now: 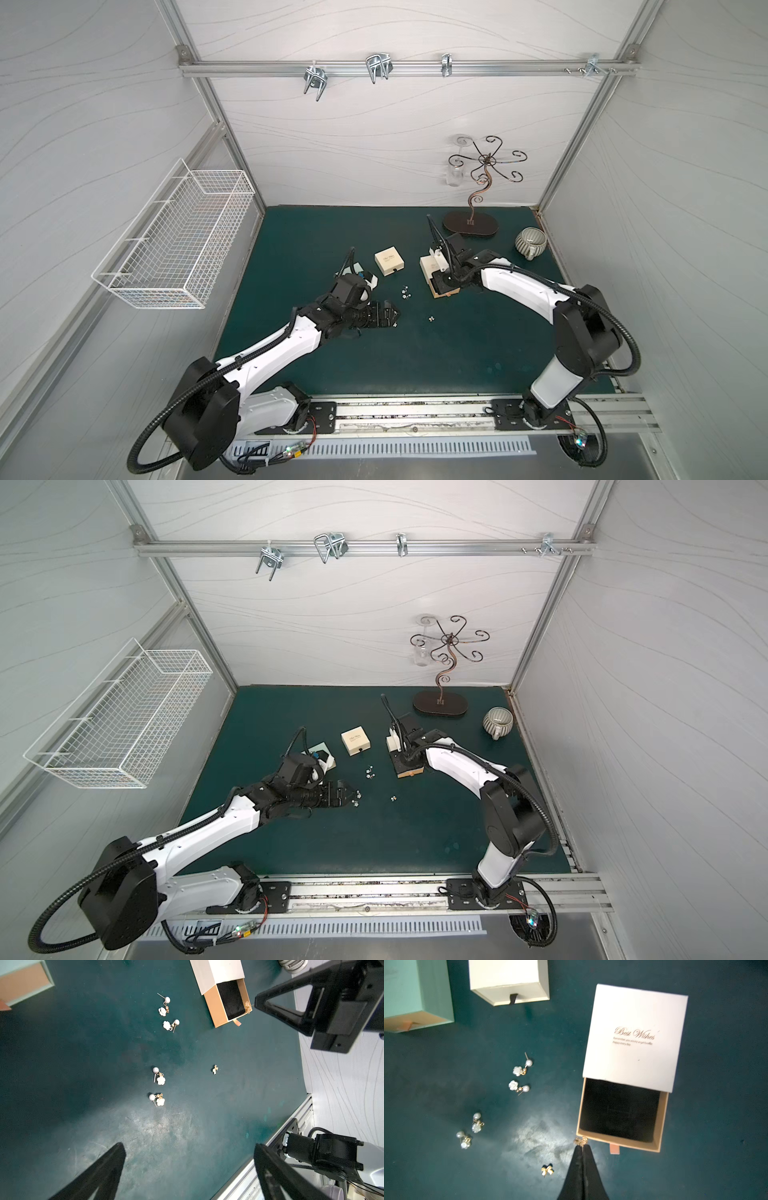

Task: Place the earrings into the drawer-style jewelry box
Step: Insert the earring into the inner lining.

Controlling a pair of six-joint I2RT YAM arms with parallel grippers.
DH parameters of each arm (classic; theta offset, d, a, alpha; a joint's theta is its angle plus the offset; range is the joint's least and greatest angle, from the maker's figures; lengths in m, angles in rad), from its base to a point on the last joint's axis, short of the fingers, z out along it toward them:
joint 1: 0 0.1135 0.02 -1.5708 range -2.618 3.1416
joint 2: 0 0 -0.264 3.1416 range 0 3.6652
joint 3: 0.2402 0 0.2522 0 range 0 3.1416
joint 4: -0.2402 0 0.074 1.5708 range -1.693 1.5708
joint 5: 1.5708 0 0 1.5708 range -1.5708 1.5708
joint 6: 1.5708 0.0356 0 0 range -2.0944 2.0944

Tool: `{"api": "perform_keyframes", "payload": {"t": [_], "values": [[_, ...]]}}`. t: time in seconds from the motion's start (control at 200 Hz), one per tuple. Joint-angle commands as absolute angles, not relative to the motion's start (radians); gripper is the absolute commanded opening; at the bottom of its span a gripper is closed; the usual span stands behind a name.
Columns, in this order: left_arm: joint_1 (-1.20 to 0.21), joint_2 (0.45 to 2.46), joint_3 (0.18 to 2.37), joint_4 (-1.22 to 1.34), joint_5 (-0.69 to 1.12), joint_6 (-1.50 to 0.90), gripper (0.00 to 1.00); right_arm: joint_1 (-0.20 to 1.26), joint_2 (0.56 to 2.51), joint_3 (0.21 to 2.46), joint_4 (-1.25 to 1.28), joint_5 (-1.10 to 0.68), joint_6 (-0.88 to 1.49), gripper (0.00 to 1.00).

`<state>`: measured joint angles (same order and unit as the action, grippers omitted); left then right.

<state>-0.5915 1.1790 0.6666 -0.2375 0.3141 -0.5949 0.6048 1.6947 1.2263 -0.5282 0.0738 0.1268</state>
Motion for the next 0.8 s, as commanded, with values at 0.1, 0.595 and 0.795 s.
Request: {"api": "perform_keyframes", "payload": {"t": [0.1, 0.595, 0.795], "values": [[-0.588, 1.170, 0.670, -0.229, 0.303, -0.589, 0.99, 0.568, 1.769, 1.282, -0.543, 0.063, 0.065, 0.00], [-0.588, 1.201, 0.669, -0.207, 0.311, -0.597, 0.99, 0.559, 1.844, 1.323, -0.526, 0.036, 0.069, 0.00], [-0.588, 1.201, 0.665, -0.204, 0.311, -0.600, 0.99, 0.561, 1.854, 1.330, -0.522, 0.027, 0.081, 0.01]]}}
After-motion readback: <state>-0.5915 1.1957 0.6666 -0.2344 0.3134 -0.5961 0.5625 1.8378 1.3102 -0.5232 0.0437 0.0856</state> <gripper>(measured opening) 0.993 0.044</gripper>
